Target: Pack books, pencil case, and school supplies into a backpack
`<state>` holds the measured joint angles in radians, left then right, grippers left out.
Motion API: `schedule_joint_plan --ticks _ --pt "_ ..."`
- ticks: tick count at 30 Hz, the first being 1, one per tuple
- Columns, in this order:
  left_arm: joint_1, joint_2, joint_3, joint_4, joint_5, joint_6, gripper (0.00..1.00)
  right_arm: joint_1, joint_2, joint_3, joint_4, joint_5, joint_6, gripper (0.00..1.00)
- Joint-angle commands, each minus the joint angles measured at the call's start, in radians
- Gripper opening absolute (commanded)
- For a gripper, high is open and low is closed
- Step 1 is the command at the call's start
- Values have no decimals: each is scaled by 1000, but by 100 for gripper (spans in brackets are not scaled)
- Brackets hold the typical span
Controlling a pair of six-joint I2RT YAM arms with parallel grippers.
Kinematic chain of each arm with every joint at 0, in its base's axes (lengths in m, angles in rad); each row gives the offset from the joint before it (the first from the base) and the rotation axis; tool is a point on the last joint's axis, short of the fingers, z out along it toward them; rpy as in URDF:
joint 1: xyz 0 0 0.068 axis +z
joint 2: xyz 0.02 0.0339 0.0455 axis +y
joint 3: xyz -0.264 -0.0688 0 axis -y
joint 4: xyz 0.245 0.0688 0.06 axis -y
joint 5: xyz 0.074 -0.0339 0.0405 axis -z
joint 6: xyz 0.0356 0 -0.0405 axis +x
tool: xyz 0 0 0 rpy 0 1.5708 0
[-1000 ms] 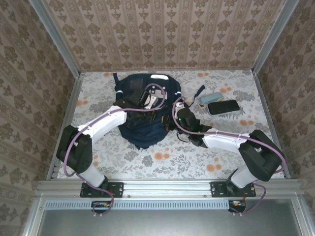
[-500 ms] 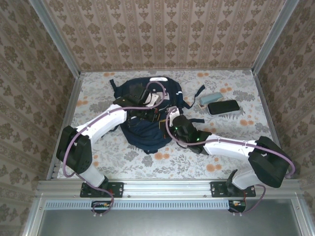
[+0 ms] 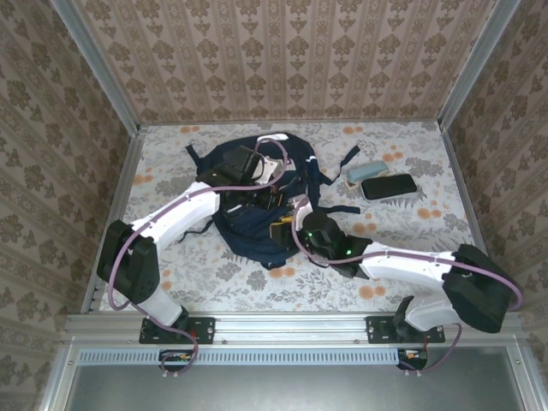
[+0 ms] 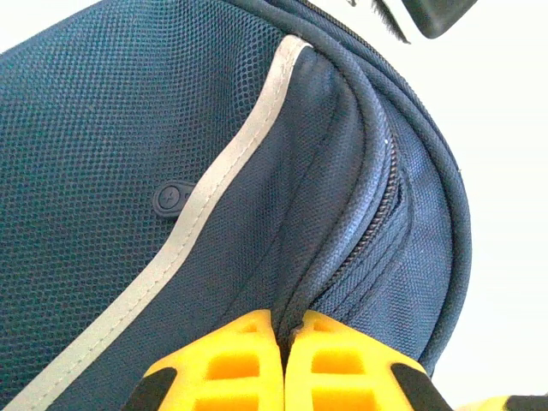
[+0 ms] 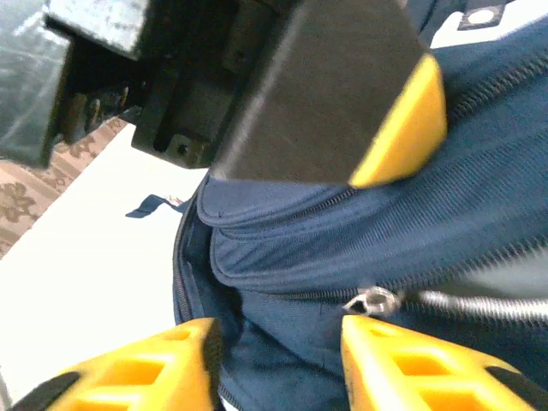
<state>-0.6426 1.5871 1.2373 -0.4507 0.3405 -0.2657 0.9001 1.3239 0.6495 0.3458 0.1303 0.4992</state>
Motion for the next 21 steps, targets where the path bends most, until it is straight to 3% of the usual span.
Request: schedule_joint_plan --ticks 1,5,9,16,21 --pt "15 -71 -17 97 34 -25 0 -61 -97 -72 -73 -47 88 53" --pt "17 -75 -31 100 41 -3 0 -137 -211 -113 -101 -94 187 66" --pt "17 -83 -45 107 50 37 0 -237 -240 -42 -230 -166 287 71" --pt "16 -143 -109 145 62 87 0 -314 -114 158 -391 -325 448 73" --pt "15 -167 -135 150 64 88 0 -316 1 200 -240 -454 508 72"
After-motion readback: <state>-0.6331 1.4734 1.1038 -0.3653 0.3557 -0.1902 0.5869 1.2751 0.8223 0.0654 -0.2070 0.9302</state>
